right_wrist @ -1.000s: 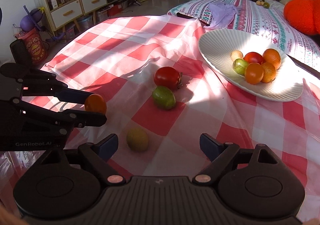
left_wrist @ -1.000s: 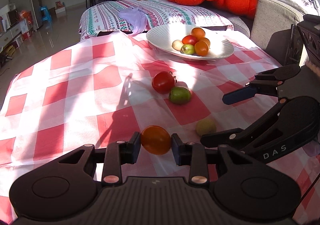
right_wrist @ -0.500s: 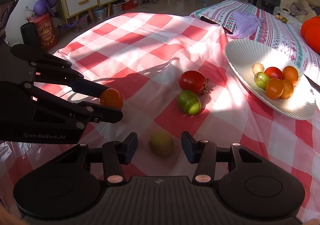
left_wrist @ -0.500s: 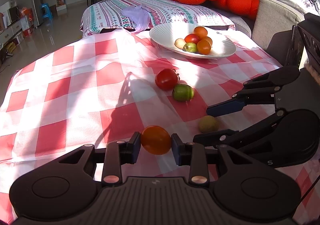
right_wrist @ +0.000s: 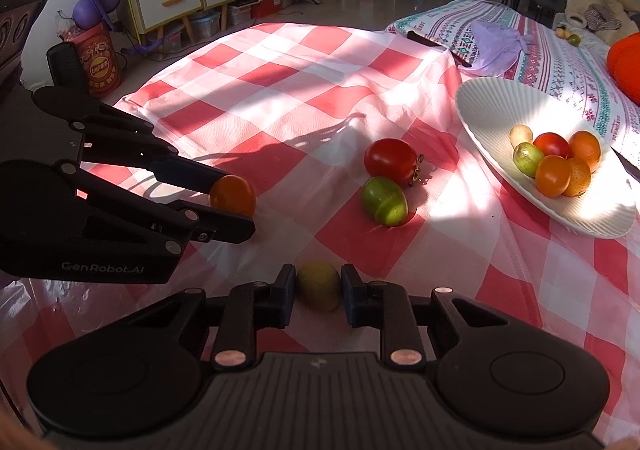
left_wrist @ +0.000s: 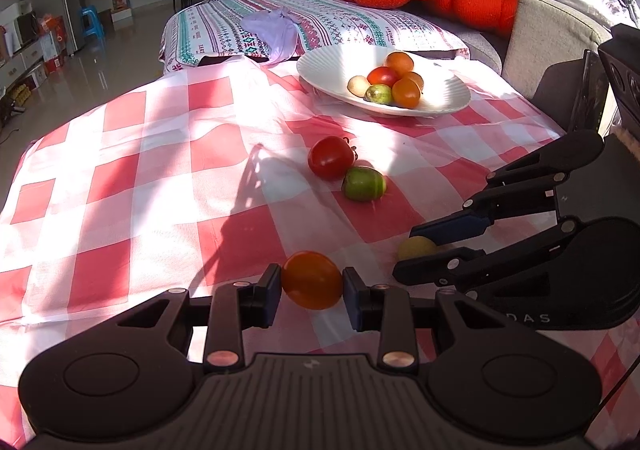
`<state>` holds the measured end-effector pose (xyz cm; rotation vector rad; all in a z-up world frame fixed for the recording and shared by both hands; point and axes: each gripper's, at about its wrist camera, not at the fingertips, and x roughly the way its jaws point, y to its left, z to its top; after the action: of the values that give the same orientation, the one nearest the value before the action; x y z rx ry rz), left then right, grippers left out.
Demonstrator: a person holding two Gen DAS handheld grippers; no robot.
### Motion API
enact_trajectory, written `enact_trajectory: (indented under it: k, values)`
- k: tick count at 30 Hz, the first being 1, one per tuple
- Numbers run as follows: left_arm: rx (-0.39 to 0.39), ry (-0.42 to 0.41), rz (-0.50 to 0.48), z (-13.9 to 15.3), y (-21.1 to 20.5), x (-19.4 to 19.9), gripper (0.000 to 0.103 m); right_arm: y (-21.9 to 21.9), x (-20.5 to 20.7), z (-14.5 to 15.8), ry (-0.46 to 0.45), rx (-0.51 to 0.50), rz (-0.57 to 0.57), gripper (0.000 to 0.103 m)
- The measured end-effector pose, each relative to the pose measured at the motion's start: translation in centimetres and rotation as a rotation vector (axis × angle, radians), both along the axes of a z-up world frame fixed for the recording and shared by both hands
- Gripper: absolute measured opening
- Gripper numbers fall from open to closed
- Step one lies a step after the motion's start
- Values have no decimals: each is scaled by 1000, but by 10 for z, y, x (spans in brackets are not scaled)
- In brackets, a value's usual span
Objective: Organize fruits
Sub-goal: 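Carry both fruits over the white plate and lower them among the fruit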
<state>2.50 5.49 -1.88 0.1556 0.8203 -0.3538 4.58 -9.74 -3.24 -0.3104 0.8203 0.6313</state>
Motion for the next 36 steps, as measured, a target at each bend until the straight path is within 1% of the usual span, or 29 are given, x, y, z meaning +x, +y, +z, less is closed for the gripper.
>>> enact_trajectory:
  k: [11,19,26,36]
  values:
    - [-14,-17,-5,8,-6,2,47,-19,5,11,-5,34,-58,22]
    - [-44,-24,-12,14,-16,8,47,-39,13,22,-27,67,-118,22]
    - [-92,-41,-17,25,-34,16,47,-69,28,36,-38,137,-199,22]
    - [-114,-52,-29,33,-57,40,47,-110,54,47,-69,201,-318,22]
